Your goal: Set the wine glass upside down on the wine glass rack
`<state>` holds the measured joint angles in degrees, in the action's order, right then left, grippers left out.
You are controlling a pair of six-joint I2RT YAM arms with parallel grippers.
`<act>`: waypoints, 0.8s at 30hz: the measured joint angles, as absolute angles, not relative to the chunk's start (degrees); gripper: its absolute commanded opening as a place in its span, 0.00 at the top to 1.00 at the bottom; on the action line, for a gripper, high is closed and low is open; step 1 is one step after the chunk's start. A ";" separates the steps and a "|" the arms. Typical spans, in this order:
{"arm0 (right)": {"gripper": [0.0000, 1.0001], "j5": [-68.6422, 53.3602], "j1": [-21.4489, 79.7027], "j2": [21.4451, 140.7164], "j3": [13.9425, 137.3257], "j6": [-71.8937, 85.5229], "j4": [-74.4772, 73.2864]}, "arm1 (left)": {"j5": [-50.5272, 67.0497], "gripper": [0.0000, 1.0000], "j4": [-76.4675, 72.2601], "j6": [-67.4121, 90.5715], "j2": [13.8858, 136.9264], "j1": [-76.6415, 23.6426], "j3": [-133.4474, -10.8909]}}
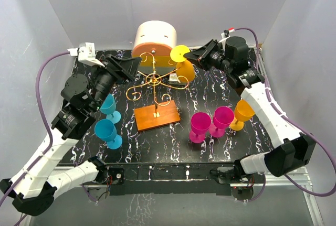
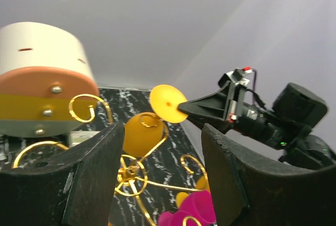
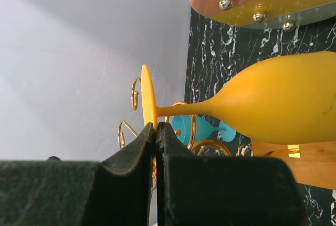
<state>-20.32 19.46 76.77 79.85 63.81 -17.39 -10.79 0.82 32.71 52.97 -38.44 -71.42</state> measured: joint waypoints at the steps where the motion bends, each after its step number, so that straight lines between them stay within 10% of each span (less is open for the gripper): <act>1: 1.00 -20.75 19.51 77.34 80.07 64.12 -17.30 | -11.99 0.40 1.80 31.88 52.40 -38.44 -70.89; 24: 1.00 -28.97 22.98 85.67 83.48 67.33 -12.16 | -30.41 0.29 12.47 17.32 48.21 -38.41 -67.90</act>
<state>-28.97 22.98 85.67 83.48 67.33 -12.16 -30.41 12.47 17.32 48.21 -38.41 -67.90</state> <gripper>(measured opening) 0.017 0.697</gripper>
